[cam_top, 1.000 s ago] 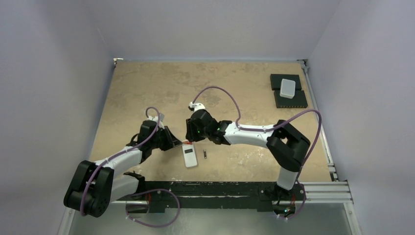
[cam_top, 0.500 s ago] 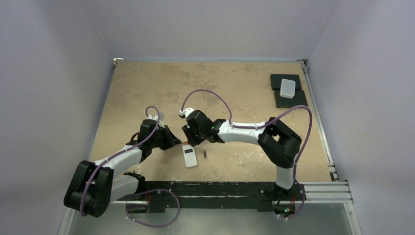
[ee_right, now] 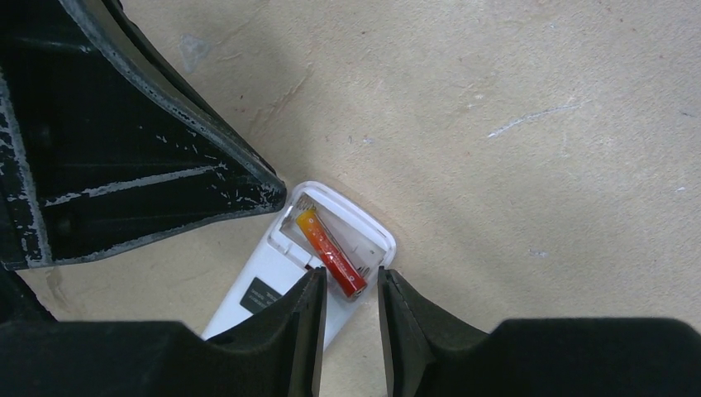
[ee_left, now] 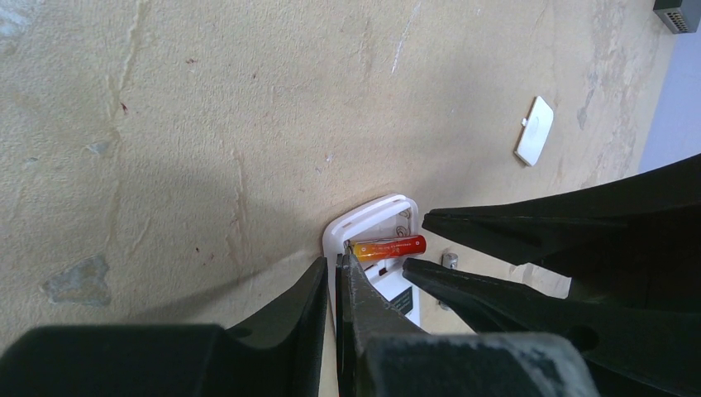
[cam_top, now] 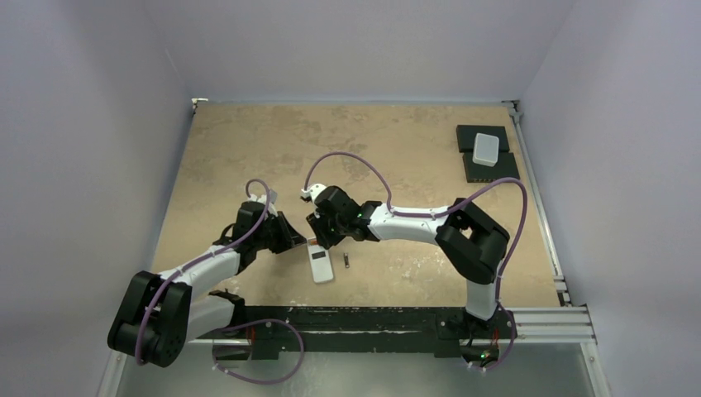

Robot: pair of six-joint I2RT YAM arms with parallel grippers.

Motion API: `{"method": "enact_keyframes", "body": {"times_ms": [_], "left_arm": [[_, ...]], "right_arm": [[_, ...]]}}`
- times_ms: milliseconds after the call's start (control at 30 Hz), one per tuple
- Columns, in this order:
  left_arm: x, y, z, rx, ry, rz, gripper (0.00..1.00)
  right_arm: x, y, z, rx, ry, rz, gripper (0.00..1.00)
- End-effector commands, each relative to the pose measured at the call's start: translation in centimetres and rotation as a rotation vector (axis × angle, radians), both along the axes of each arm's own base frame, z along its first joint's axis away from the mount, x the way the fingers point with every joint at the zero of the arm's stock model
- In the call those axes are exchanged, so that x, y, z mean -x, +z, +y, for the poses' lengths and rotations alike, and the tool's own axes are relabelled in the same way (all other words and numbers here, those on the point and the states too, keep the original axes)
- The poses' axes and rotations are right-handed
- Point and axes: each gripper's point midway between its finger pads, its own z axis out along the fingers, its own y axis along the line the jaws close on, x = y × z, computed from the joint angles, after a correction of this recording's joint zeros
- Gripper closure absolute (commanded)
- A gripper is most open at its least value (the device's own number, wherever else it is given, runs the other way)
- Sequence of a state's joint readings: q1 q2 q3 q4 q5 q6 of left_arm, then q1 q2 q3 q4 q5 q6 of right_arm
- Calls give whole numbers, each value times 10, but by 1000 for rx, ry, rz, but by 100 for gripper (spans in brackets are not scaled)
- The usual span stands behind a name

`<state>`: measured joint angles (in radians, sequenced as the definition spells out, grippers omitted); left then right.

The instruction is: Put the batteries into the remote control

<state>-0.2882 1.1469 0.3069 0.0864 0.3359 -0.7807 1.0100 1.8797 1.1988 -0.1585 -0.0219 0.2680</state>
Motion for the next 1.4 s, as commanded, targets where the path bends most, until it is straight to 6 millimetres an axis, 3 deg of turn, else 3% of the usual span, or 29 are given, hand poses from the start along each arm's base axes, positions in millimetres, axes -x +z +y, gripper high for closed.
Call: {"method": "enact_keyframes", "body": {"times_ms": [0,567,733,1367], "left_arm": [[-10,11,-1,-6,-11,-56,92],[-8,11,-2,-4,-20,-53,91],[-8,11,-2,-4,-22,-53,91],[-7,12,-2,-5,-28,-51,91]], "right_arm": [[1,19,13,-52,44,-23,64],[-7,44,10,17,176,-183,59],[-11,40,12,42,234,-220,59],[8,18,20,35,347,-137,59]]}}
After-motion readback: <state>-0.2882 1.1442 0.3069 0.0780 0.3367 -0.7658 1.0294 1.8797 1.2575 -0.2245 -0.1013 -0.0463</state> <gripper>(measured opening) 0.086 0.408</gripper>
